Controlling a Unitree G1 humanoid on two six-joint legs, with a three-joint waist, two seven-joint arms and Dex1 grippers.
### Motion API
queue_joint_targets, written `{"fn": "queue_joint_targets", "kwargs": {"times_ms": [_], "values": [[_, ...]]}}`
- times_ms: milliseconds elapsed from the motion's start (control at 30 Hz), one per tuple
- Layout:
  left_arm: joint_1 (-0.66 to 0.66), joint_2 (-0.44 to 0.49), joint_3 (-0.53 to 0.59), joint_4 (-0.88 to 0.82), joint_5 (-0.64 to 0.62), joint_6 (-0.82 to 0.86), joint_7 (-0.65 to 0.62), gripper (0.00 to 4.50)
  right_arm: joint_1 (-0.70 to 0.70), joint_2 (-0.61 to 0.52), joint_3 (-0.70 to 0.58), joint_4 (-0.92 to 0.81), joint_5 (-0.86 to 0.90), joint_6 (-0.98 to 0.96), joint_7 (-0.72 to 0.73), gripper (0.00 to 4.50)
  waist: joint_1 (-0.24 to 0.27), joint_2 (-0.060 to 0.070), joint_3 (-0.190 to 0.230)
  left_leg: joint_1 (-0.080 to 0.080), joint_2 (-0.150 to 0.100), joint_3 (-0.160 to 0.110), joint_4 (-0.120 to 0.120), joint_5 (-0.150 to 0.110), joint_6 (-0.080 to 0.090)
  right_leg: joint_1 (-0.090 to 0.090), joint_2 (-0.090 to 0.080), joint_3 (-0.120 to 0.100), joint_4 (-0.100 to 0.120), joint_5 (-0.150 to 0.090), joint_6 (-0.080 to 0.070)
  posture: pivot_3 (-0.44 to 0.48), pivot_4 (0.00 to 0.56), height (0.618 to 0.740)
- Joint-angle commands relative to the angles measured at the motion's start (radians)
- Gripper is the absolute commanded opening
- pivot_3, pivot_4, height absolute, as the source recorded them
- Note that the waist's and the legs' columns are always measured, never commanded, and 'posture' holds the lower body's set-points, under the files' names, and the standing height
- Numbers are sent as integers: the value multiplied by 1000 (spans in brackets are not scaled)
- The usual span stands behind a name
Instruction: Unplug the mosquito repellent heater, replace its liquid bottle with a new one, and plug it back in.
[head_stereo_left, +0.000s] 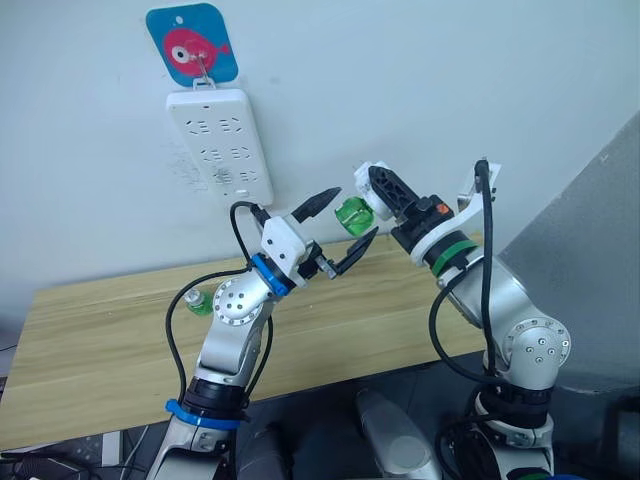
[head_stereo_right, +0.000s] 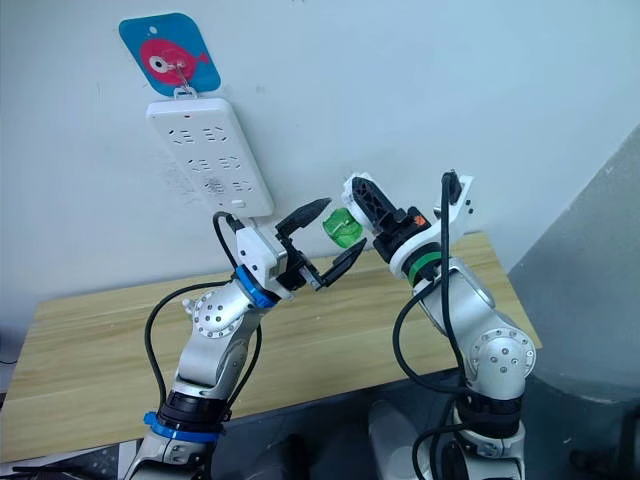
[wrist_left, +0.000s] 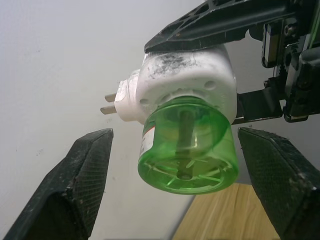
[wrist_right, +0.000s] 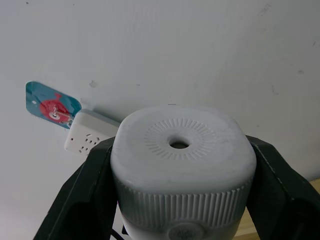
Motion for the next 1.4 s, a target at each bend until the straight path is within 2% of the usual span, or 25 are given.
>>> {"fn": "queue_joint_targets", "kwargs": {"times_ms": [33, 133, 233, 367, 400, 633, 767, 800, 867, 967, 1133, 1267, 1400], "values": [[1, -7, -18, -26, 10, -27, 4, 4103, -5, -2, 16, -14, 35, -27, 4, 2959, 0, 0, 0, 0, 0, 0, 0, 0, 0, 0, 0, 0, 0, 0, 0, -377, 219, 733], [-3, -14, -18, -25, 0, -22, 7, 4103, -4, -10, 23, -15, 44, -35, 4, 2959, 0, 0, 0, 0, 0, 0, 0, 0, 0, 0, 0, 0, 0, 0, 0, -381, 217, 733], [0, -12, -15, -19, -13, -15, -2, 3497, -2, -17, 30, -17, 51, -43, 0, 2959, 0, 0, 0, 0, 0, 0, 0, 0, 0, 0, 0, 0, 0, 0, 0, -381, 219, 733], [11, -3, -10, -13, -16, -6, -4, 2329, 0, -20, 35, -19, 58, -55, 2, 2959, -1, 0, 0, 0, 0, 0, 0, 0, 0, 0, 0, 0, 0, 0, 0, -380, 221, 733], [12, 0, -9, -11, -14, -7, -4, 2262, 1, -22, 36, -20, 60, -56, 3, 2959, -1, 0, 0, 0, 0, 0, 0, 0, 0, 0, 0, 0, 0, 0, 0, -380, 221, 733], [20, 17, -2, -19, -29, 9, -18, 2262, 12, -51, 37, -22, 74, -66, 18, 2959, 0, 0, 0, 0, 0, 0, 0, 0, 0, 0, 0, 0, 0, 0, 0, -372, 227, 733], [22, 46, -4, -29, -45, 4, -60, 2262, 29, -111, 15, -22, 95, -53, 66, 4336, 1, 0, 0, 0, 0, 0, 0, 0, 0, 0, 0, 0, 0, 0, 0, -367, 229, 733], [23, 61, -7, -31, -51, -8, -85, 2262, 41, -162, 2, -15, 132, -25, 90, 4500, 2, 0, 0, 0, 0, 0, 0, 0, 0, 0, 0, 0, 0, 0, 0, -367, 229, 733], [25, 103, -15, -27, -65, -41, -161, 2262, 62, -260, -18, 4, 209, 26, 136, 4500, 9, 0, 0, 0, 0, 0, 0, 0, 0, 0, 0, 0, 0, 0, 0, -361, 231, 733], [22, 191, -27, 27, -90, -145, -332, 2262, 102, -458, -41, 65, 399, 156, 300, 4500, 22, 0, 0, 0, 0, 1, 0, 0, 0, 0, 0, 1, -1, 0, 0, -350, 235, 733], [-6, 253, -39, 105, -130, -302, -524, 2262, 122, -647, -4, 128, 507, 292, 483, 4500, 26, 0, 0, 1, 1, 2, 0, 0, 0, 0, 1, 2, -1, 0, 0, -336, 237, 733], [-30, 260, -42, 144, -149, -353, -591, 2262, 129, -704, 42, 133, 562, 337, 581, 4500, 35, 0, 0, 1, 1, 3, 0, 0, 1, 0, 1, 3, -1, -1, 0, -318, 242, 733], [-26, 256, -45, 145, -156, -370, -614, 2262, 131, -710, 94, 115, 563, 324, 590, 4500, 50, 0, 0, 1, 1, 3, 0, 0, 1, 0, 1, 3, -1, -1, 0, -308, 247, 733]]}}
